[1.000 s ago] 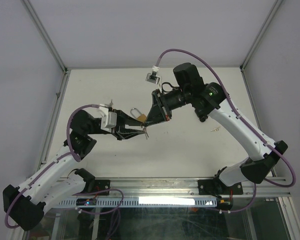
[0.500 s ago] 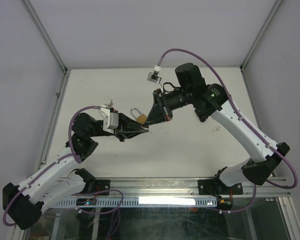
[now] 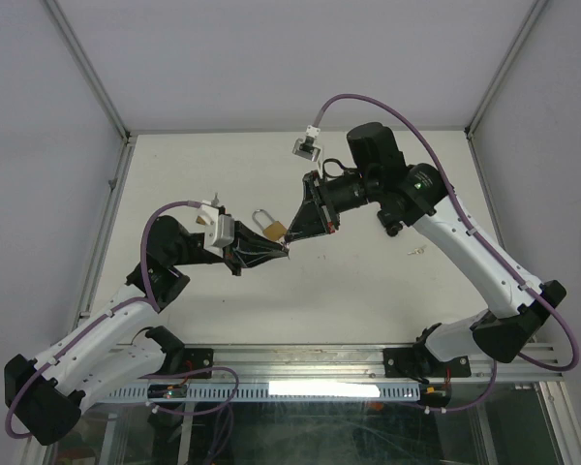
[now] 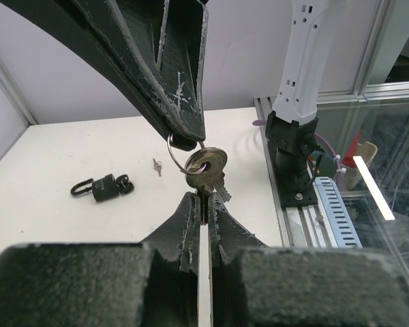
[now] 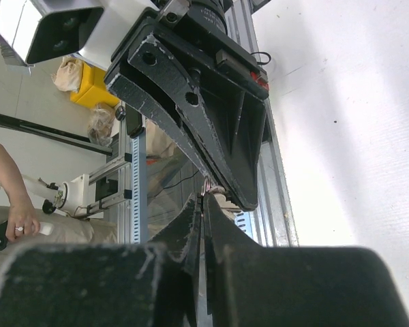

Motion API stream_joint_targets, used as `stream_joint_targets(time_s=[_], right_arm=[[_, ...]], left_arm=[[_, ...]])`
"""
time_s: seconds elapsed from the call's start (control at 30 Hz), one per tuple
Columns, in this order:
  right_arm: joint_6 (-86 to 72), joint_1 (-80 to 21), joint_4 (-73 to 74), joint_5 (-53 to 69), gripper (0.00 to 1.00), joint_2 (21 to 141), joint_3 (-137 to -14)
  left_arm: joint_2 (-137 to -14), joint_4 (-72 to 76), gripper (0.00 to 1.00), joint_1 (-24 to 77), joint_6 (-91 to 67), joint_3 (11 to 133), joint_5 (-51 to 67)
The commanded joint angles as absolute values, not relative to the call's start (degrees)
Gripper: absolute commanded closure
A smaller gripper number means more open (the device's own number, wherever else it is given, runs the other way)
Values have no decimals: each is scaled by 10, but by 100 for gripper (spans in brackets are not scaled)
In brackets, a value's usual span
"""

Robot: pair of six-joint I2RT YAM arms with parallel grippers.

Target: Unlock with the key

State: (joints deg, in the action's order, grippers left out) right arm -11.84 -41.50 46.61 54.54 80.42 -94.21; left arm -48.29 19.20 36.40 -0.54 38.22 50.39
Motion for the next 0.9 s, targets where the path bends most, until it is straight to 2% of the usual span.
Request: stream_joint_targets(time_s=[0.0,0.27,0.47,0.5,0.53,0.6,0.67,0.77,0.8,0.87], right_arm=[[-123,-409,447,558,100,772,-942],[-69,-400,552,504,100,776,-920],[-66,-405,539,484,99,779,-880],[-63,-405,537,466,94,773,-873],[-63,-403,534,453,84,767,-866],[-66,-399,529,447,53,761,-854],[-75,-398,527,442,34,763,-856],[-104,-399,494,415,14,766,-876],[-118,-399,473,398,12,766,-879],[-158,-399,417,351,18,761,-860]], left_arm=[[-477,156,100,367,9,409,498],[-469,23,100,367,91,451,487],[-530,-128,100,367,122,527,419],[-532,-143,100,367,130,530,410],[-533,-157,100,367,139,533,401],[-539,-182,100,368,156,541,385],[-555,-217,100,372,175,557,364],[-580,-260,100,379,207,585,343],[-585,-270,100,383,218,592,336],[-590,-280,100,387,236,597,328]])
